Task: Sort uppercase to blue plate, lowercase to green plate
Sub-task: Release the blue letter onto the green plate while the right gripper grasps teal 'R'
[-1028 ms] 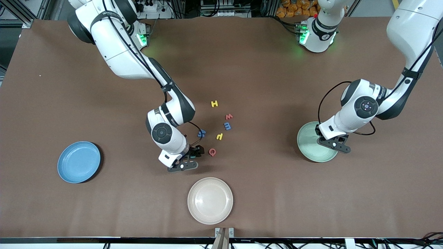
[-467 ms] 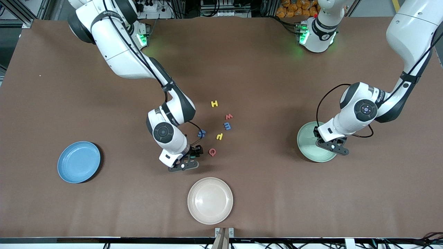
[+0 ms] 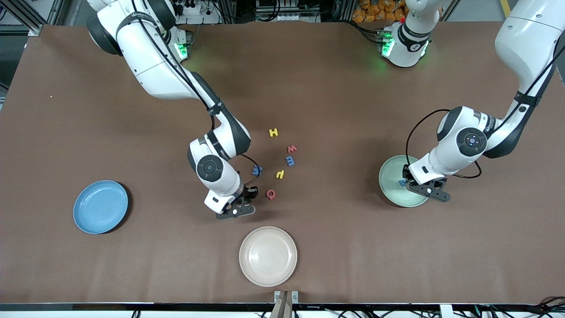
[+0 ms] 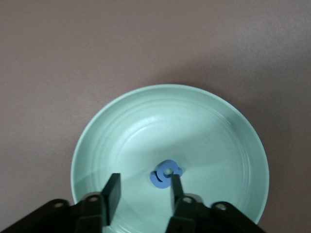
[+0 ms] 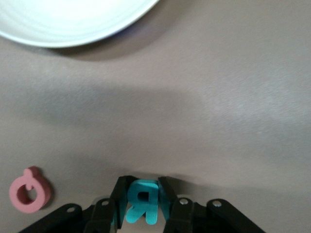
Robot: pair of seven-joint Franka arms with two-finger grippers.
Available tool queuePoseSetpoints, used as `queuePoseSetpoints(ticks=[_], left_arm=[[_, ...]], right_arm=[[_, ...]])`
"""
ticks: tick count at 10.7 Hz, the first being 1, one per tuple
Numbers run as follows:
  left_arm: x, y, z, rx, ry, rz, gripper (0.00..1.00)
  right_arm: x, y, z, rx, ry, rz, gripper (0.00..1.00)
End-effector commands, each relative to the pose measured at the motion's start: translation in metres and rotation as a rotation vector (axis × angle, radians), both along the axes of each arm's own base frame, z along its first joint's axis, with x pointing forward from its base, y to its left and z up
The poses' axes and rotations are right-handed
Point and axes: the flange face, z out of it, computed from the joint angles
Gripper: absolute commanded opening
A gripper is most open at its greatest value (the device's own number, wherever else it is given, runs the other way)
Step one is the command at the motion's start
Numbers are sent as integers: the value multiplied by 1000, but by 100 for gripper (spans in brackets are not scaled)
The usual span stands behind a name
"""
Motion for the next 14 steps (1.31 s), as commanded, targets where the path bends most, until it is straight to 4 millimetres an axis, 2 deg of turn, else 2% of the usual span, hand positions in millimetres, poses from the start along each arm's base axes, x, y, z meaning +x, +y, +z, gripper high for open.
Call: queuePoseSetpoints(ticks=[1,3,5,6,8,9,11,14], left_arm=[[8,6,30,66,11,11,60],[10,-1,61,88,16,20,63],[14,2,87,83,46,66,65],[14,-6,98,80,51,65,65],[13,-14,112,64,69,82,65],[11,-19,115,47,77,94,65],[4,-47,125,-11,85,111,64],[-12,-99,135,-46,93,203,64]], right_arm=[[19,-36,8,-29,-18,-40,0],[32,-68,30,-60,2,-80,0],[44,-107,58,-119,2,-128,0],[48,-121,68,-139,3,-145,0],[57,-152,83,-184,-16,-156,0],[64,-174,90,-215,-29,-110,0],[72,-233,101,-262,1,-21,0],[74,-349,96,-260,82,64,0]])
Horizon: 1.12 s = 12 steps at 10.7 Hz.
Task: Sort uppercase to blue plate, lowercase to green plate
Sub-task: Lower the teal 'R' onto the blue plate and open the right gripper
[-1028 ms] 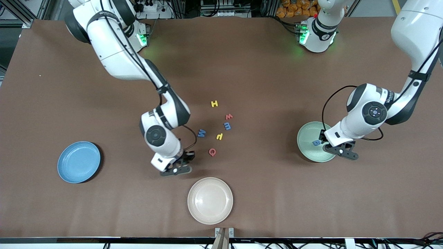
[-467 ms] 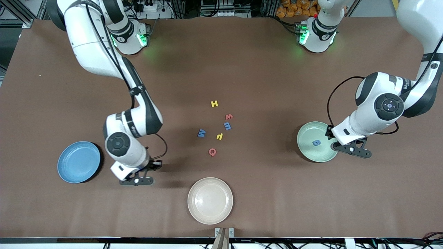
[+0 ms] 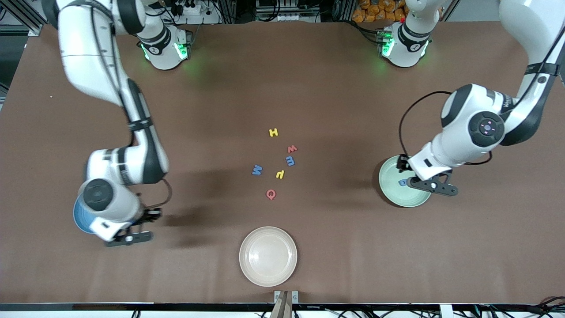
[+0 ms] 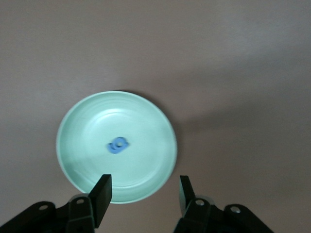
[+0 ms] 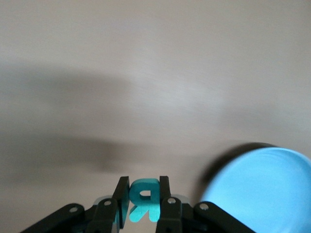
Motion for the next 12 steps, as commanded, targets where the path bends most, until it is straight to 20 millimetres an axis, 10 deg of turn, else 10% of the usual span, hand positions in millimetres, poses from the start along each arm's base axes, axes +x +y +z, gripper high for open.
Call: queuePoseSetpoints(ticks=[1,4,6,12], left_arm=[[-16,-33,11,-11,17,68,64],[-35,-91,5,-24,25,88,63],[-41,-118,-2,-59,10,87,61],[-79,-207,-27,-158,-11,-29,61]], right_arm=[[-7,-85,7,23,58,81,0],[-12,-145,3,60,74,151,0],[-13,-153,0,73,71,138,100],[-16,-161,-12,83,84,116,100]])
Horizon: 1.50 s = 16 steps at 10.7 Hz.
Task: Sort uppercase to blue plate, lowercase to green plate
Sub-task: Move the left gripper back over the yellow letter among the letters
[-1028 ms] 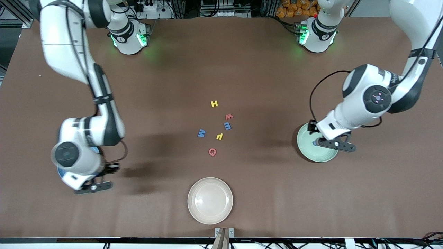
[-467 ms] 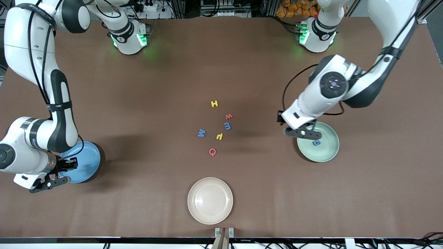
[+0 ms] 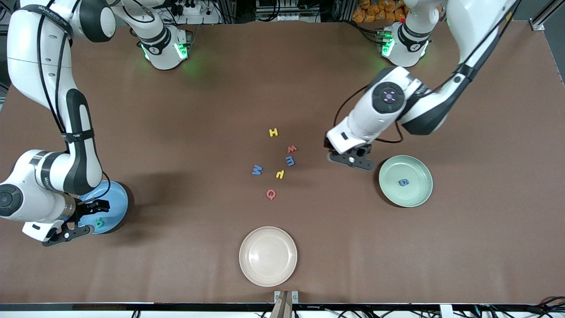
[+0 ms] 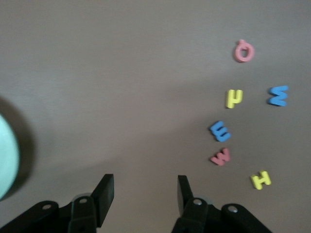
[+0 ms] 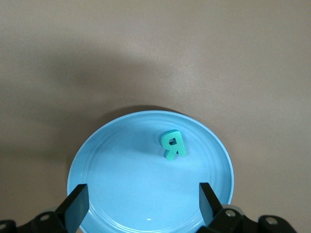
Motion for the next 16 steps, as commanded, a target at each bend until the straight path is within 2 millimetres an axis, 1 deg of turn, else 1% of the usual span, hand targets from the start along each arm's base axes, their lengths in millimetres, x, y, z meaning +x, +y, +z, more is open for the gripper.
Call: queuePoseSetpoints(ticks=[1,2,3,4,6,7,9,10,11,13,14,16], left_arm=[[-4,-20,-27,-12,-10,4,62],[-12,-34,-42,14,-26,-1,62],[-23,-51,-61,24,-31,3,62],[-27,-61,-73,39,-47,6,61],[-36,-85,-87,52,-52,16,62],[-39,-92,-94,56,-47,24,62],[-41,-105,-101,55,-49,30,62],[-38,-106,-106,64,-54,35,62],[-34,-111,-111,68,-61,35,62],[-25,-123,-123,77,-78,52,61],[-25,-132,-127,81,-86,58,61],[-17,-138,-130,72,-92,74,61]], right_arm=[[-5,-11,-6,32,7,-19,100],[-7,-15,-10,53,8,-38,100],[-7,-18,-12,68,7,-51,100],[-8,-19,-13,68,9,-53,100],[-8,-21,-14,68,9,-56,100],[-8,-21,-14,68,9,-56,100],[-8,-21,-14,68,9,-56,100],[-8,-21,-14,68,9,-56,100],[-8,-21,-14,68,9,-56,100],[-8,-21,-14,69,8,-57,100],[-8,-21,-15,69,10,-57,100],[-8,-20,-15,70,12,-56,100]])
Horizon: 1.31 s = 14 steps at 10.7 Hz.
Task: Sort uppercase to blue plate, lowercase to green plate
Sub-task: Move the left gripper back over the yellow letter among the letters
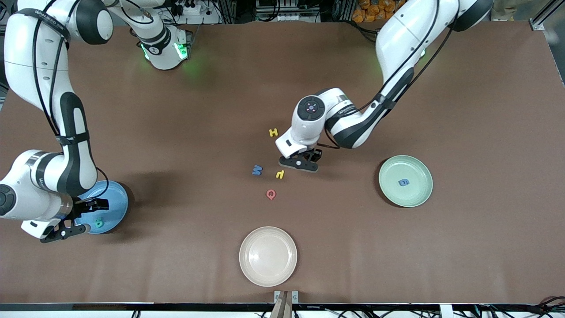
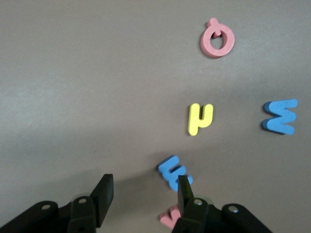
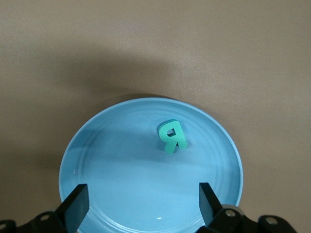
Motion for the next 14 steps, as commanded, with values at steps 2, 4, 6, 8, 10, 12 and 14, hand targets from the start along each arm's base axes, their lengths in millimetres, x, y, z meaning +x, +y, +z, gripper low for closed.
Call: queuePoseSetpoints(ticks=[2,4,6,8,10,12,14], left_arm=[[23,-14,0,-30,-34,37,61],[30,-16,4,-43,-44,43,61],[30,-25,4,-47,-55,44,60],[20,-40,-5,-10,-86,52,60],[19,-46,-12,-7,-90,52,60],[18,-54,-21,-10,-88,59,60],[23,-50,-25,-4,-91,61,60]], right_arm=[[-2,-1,-1,23,-1,4,100],[-2,-1,-2,23,1,4,100],[-2,-1,-2,23,1,4,100],[-3,-3,-2,23,2,2,100],[-3,-3,-2,23,2,2,100],[-3,-3,-2,23,2,2,100],[-3,-3,-2,23,2,2,100]])
